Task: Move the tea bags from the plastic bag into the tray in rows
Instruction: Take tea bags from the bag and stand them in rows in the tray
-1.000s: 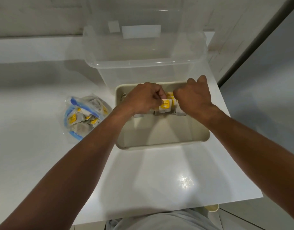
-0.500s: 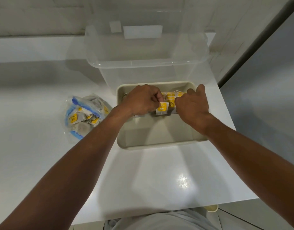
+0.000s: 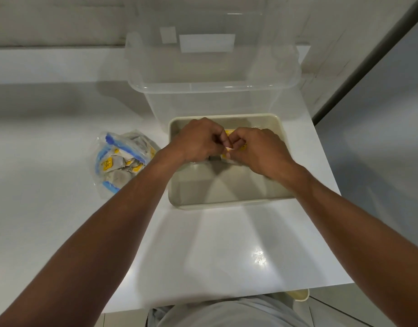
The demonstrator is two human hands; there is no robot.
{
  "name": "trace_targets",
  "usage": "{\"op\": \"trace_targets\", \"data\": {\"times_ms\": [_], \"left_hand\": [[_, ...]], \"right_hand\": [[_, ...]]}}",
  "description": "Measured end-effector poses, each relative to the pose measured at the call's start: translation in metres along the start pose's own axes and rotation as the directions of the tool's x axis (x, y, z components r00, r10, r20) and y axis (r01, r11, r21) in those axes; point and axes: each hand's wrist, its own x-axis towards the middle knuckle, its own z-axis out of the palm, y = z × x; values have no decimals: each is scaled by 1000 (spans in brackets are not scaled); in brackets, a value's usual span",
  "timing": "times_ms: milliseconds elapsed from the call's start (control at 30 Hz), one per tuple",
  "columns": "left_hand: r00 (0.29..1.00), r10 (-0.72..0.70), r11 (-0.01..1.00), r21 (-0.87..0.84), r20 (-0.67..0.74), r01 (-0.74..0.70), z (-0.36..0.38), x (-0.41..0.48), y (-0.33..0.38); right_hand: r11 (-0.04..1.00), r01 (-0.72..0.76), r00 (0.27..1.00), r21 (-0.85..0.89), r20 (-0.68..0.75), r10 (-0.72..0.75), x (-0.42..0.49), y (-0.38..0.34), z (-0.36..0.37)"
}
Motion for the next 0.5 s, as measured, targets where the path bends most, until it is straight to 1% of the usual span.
{"op": "trace_targets", "data": {"times_ms": [67,133,233,333,500], "left_hand": [[1000,0,1000,26,-7,0,-6,-5,0],[999,-11,999,46,-30,12,-15,-12,-3],[995,-45,999,-16,-94,43,-30,-24,-14],[987,-48,995,-95,-152,34,-45,-37,-26],[978,-65,984,-176,-196,30,-61,-59,-44]], "right_hand": [[998,-19,999,57,-28,21,5,-2,7],[988,-23,1000,152,-15,26,10,-8,15],[968,18,999,251,38,-28,15,-20,25],[936,31,991,350,114,-76,20,-32,38],[930,2,976,367,203,-83,31,-52,57]]}}
